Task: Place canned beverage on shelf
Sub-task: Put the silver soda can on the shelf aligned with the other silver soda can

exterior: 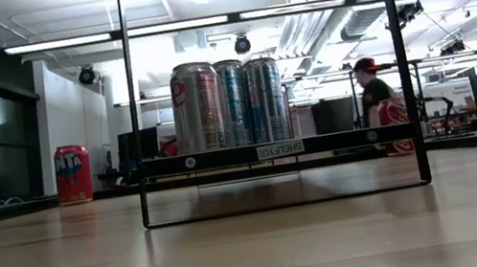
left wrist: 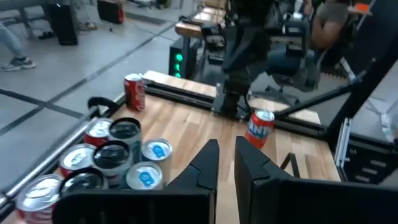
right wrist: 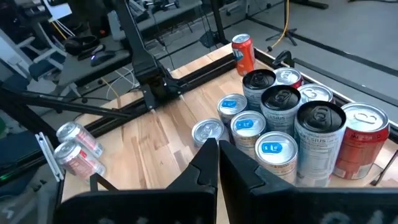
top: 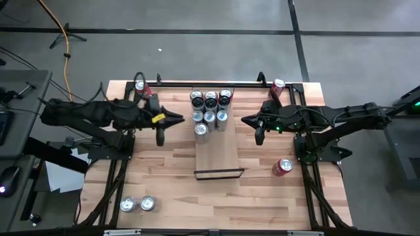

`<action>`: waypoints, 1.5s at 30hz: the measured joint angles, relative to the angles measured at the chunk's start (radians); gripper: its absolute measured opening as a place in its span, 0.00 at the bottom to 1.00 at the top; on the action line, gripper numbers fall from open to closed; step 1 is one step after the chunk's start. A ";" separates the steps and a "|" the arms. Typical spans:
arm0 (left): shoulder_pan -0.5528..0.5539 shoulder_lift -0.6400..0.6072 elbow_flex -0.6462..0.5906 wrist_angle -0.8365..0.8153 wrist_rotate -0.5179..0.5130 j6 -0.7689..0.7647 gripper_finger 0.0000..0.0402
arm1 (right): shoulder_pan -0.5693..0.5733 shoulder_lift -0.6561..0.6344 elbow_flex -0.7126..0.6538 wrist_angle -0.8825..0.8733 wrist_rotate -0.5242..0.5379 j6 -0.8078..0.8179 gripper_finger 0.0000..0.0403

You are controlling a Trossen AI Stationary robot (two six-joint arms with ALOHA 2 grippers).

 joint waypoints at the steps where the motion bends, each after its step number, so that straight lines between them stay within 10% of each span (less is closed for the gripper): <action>1: 0.000 -0.013 0.000 -0.010 -0.011 -0.006 0.00 | 0.000 0.000 0.000 0.000 0.000 -0.001 0.00; 10: 0.001 -0.036 0.000 -0.113 0.079 -0.115 0.04 | 0.000 0.000 0.000 0.000 0.000 0.002 0.00; 18: -0.034 -0.037 0.000 -0.224 0.369 -0.340 0.39 | 0.000 0.000 0.000 0.000 0.006 0.004 0.00; 29: -0.076 -0.036 0.000 -0.233 0.581 -0.187 0.77 | 0.000 0.000 0.000 -0.009 0.111 0.162 0.00; 37: -0.108 -0.005 0.046 -0.292 0.573 -0.154 0.79 | 0.000 0.000 0.000 -0.024 0.151 0.161 0.00; 45: -0.416 0.226 0.334 -0.680 0.362 -0.330 0.79 | 0.000 0.000 0.000 -0.082 0.193 0.161 0.00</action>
